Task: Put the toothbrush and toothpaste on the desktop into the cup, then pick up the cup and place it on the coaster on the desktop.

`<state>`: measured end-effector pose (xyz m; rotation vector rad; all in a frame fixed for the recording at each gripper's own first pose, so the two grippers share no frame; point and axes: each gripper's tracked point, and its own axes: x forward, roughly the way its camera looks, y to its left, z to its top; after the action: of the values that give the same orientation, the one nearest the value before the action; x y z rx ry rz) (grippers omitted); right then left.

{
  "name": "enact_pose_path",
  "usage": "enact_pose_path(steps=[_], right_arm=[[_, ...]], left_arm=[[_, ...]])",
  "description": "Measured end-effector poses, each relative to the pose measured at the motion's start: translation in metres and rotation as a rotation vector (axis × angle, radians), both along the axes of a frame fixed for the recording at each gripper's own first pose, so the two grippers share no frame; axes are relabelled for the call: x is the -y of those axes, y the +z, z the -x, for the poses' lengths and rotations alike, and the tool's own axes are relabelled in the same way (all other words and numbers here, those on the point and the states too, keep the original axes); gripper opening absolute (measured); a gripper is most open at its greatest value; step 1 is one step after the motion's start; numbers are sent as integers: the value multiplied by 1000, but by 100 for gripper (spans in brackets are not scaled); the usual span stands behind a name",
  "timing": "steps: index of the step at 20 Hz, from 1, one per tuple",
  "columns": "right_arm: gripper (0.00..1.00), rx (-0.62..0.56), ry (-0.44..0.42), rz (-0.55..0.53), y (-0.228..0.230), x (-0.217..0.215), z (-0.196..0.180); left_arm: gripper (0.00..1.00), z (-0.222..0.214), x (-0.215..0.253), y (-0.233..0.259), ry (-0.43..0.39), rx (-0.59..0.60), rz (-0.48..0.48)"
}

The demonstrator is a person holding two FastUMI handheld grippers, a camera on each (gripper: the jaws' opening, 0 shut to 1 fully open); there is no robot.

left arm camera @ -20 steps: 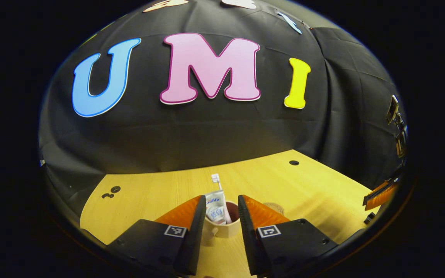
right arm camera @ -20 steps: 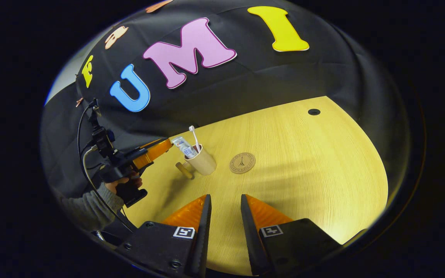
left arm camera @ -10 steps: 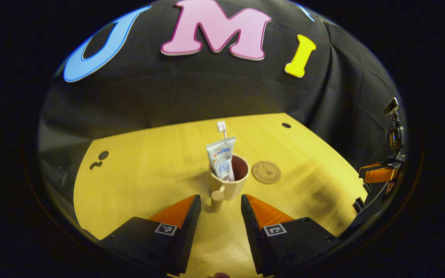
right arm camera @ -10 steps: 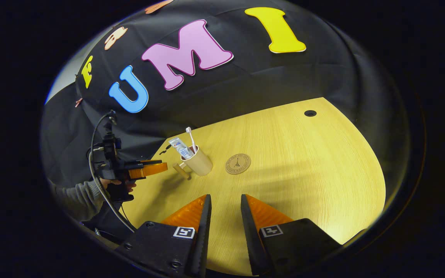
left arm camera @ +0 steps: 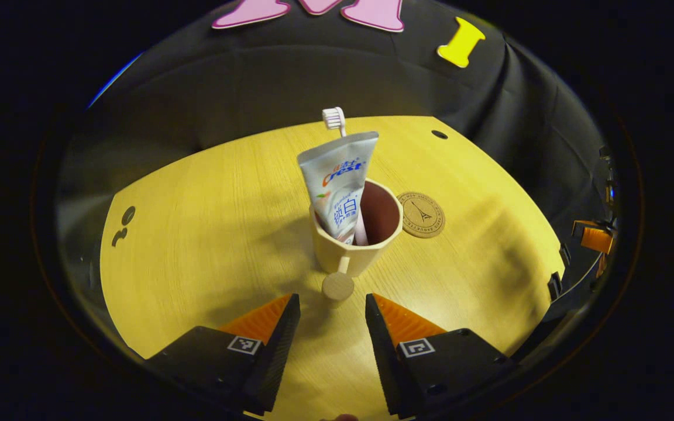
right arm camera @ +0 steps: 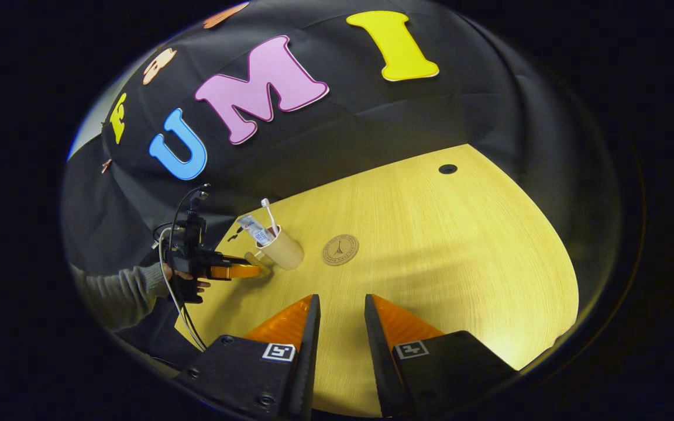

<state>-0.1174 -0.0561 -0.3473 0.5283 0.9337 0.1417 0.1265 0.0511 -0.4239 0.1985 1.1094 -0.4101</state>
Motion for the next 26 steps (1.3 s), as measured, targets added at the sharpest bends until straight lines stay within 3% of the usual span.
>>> enact_pose_path(steps=[4,5,6,11,12,16,21,24,26], right_arm=[[47,-20,-32,-1,-6,5,9],[47,-24,-36,2,-7,7,11],[47,-31,-40,10,-9,9,13],[47,-50,-77,21,-12,22,19],[47,-53,-82,21,-13,24,21],[47,-69,-96,16,-17,27,24],[47,-79,-82,3,-18,25,29],[47,-81,-80,-2,-18,26,28],[47,-81,-82,-6,-17,28,27]], left_arm=[[71,-14,10,-13,-47,-34,-29],[79,-18,12,-16,-54,-42,-35],[71,-21,13,-19,-67,-56,-44],[68,-21,25,-34,-130,-148,-86],[72,-21,25,-36,-136,-156,-106],[60,-22,22,-44,-119,-185,-137],[34,-23,23,-45,-114,-192,-143],[36,-22,23,-46,-95,-186,-146],[32,-25,22,-44,-81,-156,-161]])
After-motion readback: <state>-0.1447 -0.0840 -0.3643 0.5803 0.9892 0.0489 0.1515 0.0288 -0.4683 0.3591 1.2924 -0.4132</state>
